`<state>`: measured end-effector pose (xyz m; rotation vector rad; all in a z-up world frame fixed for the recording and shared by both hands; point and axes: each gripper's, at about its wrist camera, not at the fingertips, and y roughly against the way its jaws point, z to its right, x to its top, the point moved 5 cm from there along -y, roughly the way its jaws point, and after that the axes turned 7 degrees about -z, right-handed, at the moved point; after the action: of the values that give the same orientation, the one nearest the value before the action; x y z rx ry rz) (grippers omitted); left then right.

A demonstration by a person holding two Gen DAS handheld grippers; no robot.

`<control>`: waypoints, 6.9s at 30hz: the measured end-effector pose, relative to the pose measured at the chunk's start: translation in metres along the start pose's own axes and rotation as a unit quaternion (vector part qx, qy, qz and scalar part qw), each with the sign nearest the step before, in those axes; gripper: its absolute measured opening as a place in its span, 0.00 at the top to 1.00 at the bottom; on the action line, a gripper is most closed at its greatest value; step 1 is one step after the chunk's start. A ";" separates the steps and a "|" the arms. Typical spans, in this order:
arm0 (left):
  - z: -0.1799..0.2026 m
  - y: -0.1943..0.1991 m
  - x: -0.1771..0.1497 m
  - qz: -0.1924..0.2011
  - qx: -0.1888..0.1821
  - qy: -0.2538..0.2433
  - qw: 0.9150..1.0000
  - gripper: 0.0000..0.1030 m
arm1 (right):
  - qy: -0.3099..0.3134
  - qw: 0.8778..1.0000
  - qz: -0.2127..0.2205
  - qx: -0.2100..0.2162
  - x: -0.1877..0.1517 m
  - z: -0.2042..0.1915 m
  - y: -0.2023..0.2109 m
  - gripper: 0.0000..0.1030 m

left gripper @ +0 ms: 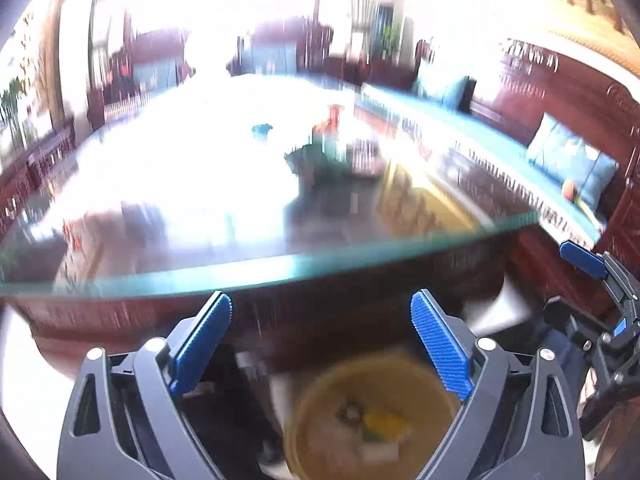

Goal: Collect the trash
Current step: 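Raise both tools back toward the table, then grasp the green wrapper with the left tool while the right tool grasps the brown coaster, then carry the green wrapper and brown coaster over the bin and release both, then raise both tools back toward the table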

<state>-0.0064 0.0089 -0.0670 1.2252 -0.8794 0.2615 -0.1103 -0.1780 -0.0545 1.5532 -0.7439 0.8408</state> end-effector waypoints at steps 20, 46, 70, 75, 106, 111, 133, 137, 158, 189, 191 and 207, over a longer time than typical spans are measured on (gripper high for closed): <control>-0.047 -0.094 0.140 0.027 0.010 0.060 0.998 0.04 | -0.054 0.994 0.063 -0.066 0.128 0.056 -0.086 0.08; -0.044 -0.162 0.132 -0.056 -0.059 0.043 0.996 0.72 | -0.067 0.995 -0.030 -0.060 0.119 0.075 -0.159 0.08; -0.085 -0.115 0.144 -0.005 -0.039 0.078 0.996 0.72 | 0.001 0.981 -0.193 -0.031 0.100 0.045 -0.244 0.51; -0.088 -0.107 0.144 -0.001 -0.042 0.087 0.995 0.72 | -0.002 0.983 -0.182 -0.015 0.098 0.048 -0.227 0.82; 0.004 0.064 0.038 0.045 -0.087 -0.009 0.995 0.72 | 0.006 0.994 -0.003 0.112 0.072 0.009 0.037 0.82; 0.010 0.065 0.000 0.015 -0.078 -0.017 0.997 0.72 | 0.007 0.990 -0.048 0.130 0.033 0.001 0.045 0.81; 0.051 -0.036 -0.151 -0.210 -0.122 -0.014 0.970 0.72 | -0.050 0.961 -0.221 0.161 -0.118 -0.007 0.012 0.81; 0.058 -0.053 -0.169 -0.236 -0.116 -0.028 0.964 0.72 | -0.056 0.955 -0.241 0.163 -0.135 -0.010 0.006 0.81; 0.039 -0.090 -0.190 -0.285 -0.108 -0.010 0.952 0.33 | -0.062 0.946 -0.282 0.146 -0.150 -0.004 -0.020 0.79; 0.027 -0.070 -0.134 -0.219 -0.079 -0.015 0.973 0.33 | -0.024 0.968 -0.214 0.129 -0.091 0.007 -0.021 0.25; 0.024 -0.061 -0.111 -0.190 -0.072 -0.020 0.979 0.32 | -0.013 0.975 -0.185 0.124 -0.069 0.009 -0.018 0.20; 0.004 -0.006 0.094 0.069 -0.010 -0.002 0.998 0.04 | -0.038 0.996 0.014 0.082 0.088 0.024 -0.032 0.08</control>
<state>0.0574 -0.0220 -0.0044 1.1491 -0.9703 0.3606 -0.0336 -0.1977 0.0004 1.7324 -0.7696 0.8858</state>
